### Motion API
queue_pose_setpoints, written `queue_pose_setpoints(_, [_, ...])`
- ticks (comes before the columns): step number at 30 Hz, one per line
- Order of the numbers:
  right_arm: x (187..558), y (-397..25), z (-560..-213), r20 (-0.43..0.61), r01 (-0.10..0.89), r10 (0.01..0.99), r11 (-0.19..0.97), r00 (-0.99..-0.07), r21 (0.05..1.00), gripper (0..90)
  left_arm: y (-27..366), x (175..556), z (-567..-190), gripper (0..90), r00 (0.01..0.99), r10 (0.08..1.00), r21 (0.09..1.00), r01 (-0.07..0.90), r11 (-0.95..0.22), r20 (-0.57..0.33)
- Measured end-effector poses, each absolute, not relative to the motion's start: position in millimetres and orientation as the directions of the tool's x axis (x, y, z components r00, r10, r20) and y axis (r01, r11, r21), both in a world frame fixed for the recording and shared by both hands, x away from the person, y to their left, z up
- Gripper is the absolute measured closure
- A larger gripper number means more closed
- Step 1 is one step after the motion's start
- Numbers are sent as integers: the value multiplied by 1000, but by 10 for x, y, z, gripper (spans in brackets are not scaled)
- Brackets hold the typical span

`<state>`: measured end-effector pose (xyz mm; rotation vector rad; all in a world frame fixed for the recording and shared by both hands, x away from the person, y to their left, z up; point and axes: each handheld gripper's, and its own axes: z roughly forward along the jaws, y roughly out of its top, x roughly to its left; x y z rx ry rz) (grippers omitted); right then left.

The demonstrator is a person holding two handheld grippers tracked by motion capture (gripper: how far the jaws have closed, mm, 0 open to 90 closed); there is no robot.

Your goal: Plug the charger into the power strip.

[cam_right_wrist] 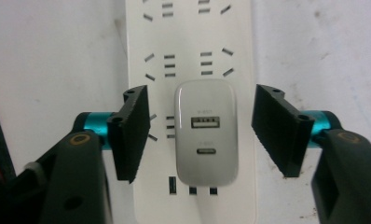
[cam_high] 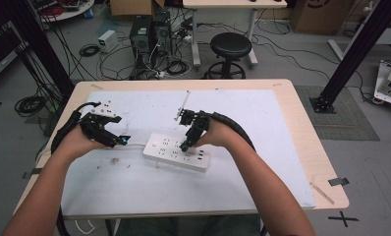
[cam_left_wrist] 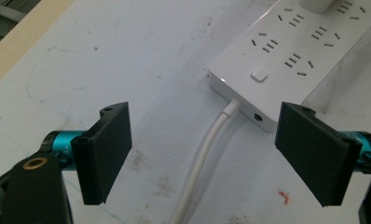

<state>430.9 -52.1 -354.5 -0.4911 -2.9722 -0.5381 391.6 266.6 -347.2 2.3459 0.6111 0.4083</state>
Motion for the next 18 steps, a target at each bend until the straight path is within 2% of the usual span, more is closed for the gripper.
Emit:
queue_pose_setpoints(4, [4299,-610,-3499,158,336,298,865,-942,373,326,2660,3911,-3448,187,842,523,674,312,-670,130])
queue_pose_setpoints(6, [4299,-735,-3456,194,353,297,828,-935,435,320,2651,3906,-3423,187,842,522,673,309,-672,134])
queue_pose_setpoints(10, [4278,-880,-3390,223,368,294,790,-929,491,292,2628,3911,-3394,187,845,515,673,299,-677,142])
queue_pose_setpoints(18, [4217,-1222,-3205,203,373,317,700,-927,609,240,2569,3919,-3309,187,849,504,673,280,-685,160])
